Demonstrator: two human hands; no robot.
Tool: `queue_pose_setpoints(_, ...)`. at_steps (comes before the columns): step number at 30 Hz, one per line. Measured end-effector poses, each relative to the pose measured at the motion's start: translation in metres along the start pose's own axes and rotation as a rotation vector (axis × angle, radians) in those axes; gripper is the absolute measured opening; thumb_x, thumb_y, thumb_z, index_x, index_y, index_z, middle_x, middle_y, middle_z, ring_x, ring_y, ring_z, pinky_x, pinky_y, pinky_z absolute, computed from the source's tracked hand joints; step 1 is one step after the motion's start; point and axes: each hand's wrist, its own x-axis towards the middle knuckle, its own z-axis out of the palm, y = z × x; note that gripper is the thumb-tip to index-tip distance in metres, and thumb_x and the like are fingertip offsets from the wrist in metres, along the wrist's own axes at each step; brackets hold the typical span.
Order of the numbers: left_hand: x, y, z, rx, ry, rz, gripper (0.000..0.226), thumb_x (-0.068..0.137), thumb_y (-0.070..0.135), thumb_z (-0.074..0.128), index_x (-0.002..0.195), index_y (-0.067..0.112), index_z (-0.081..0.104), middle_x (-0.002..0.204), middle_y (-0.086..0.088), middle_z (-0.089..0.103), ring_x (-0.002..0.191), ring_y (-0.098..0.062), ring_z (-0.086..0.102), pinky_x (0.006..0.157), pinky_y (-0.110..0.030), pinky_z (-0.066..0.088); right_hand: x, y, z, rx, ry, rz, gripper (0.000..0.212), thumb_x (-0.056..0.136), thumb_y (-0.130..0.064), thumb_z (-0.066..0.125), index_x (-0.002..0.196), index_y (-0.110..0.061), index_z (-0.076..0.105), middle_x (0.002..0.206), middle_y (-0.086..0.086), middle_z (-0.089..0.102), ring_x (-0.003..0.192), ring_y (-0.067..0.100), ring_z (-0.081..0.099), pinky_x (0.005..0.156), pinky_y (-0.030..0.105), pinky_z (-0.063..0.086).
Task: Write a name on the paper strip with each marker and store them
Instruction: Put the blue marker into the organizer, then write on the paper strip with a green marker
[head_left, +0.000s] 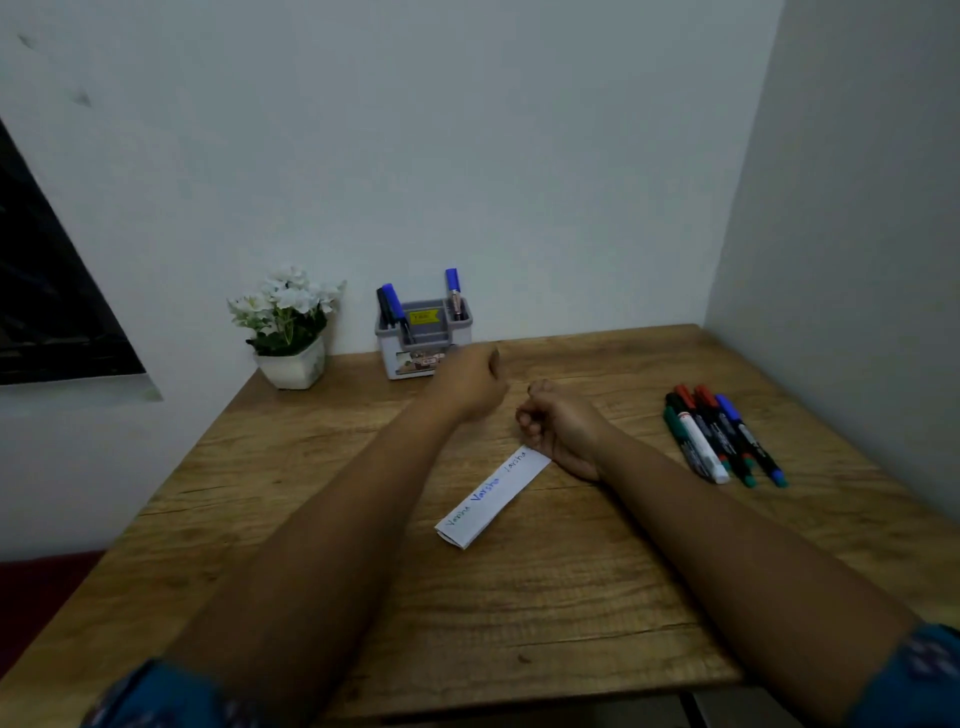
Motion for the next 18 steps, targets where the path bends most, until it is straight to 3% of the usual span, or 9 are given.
queue_pose_setpoints(3,-0.033,0.006,0.026,-0.232,-0.124,-0.154,0.007,0.091,0.016,0.052,0.093,0.012,0.057,0.089,-0.012,0.068,0.077,-0.025,0.065,0.063,-0.036,0.050,-0.002,0.001,-0.001,0.081,0.006,0.005,0.025,0.088,0.000,0.036,0.070,-0.018,0.033,0.054,0.002,0.039,0.051,0.012,0.031,0.053,0.027,0.030)
queue_pose_setpoints(6,-0.048,0.008,0.034,-0.366,-0.254,-0.267,0.022,0.079,0.015,0.061,0.099,0.015,0.052,0.096,-0.016,0.067,0.088,-0.032,0.066,0.068,-0.043,0.053,-0.008,0.001,0.001,0.072,0.024,-0.015,0.025,0.086,0.001,0.034,0.069,-0.017,0.030,0.054,0.003,0.037,0.050,0.013,0.030,0.053,0.029,0.026)
queue_pose_setpoints(8,-0.054,0.007,0.034,-0.282,-0.319,-0.234,0.022,0.079,0.014,0.064,0.099,0.015,0.057,0.097,-0.012,0.068,0.089,-0.028,0.064,0.066,-0.035,0.048,-0.015,-0.008,0.000,-0.234,0.072,-0.149,0.022,0.089,-0.001,0.039,0.073,-0.015,0.041,0.060,0.004,0.047,0.054,0.015,0.039,0.054,0.028,0.031)
queue_pose_setpoints(11,-0.059,0.006,0.034,-0.344,-0.314,-0.263,0.014,0.085,0.011,0.062,0.099,0.015,0.061,0.085,-0.005,0.071,0.075,-0.015,0.065,0.058,-0.026,0.048,-0.024,-0.031,-0.027,-1.054,0.300,-0.355,0.009,0.088,-0.008,0.058,0.087,-0.014,0.063,0.083,0.003,0.063,0.073,0.014,0.058,0.063,0.025,0.045)
queue_pose_setpoints(13,-0.061,0.007,0.035,-0.482,-0.291,-0.338,0.011,0.089,0.006,0.057,0.099,0.010,0.060,0.084,-0.008,0.069,0.062,-0.010,0.063,0.046,-0.019,0.044,-0.028,-0.048,-0.058,-1.304,0.589,-0.279,0.012,0.086,-0.004,0.058,0.091,-0.007,0.068,0.089,0.010,0.065,0.086,0.024,0.064,0.072,0.028,0.049)
queue_pose_setpoints(15,-0.061,0.006,0.038,-0.570,-0.261,-0.386,0.011,0.091,0.004,0.052,0.099,0.007,0.059,0.086,-0.011,0.067,0.060,-0.010,0.062,0.044,-0.017,0.044,-0.031,-0.059,-0.086,-1.297,0.802,-0.135,0.016,0.086,-0.001,0.057,0.099,-0.003,0.067,0.101,0.017,0.066,0.097,0.032,0.064,0.077,0.031,0.048)
queue_pose_setpoints(18,-0.060,0.005,0.042,-0.652,-0.230,-0.409,0.012,0.094,0.003,0.047,0.094,0.008,0.058,0.085,-0.012,0.065,0.069,-0.018,0.064,0.072,-0.034,0.057,-0.037,-0.065,-0.100,-1.357,0.755,0.117,0.029,0.078,-0.007,0.076,0.104,-0.001,0.064,0.114,0.017,0.063,0.106,0.032,0.061,0.074,0.030,0.043)
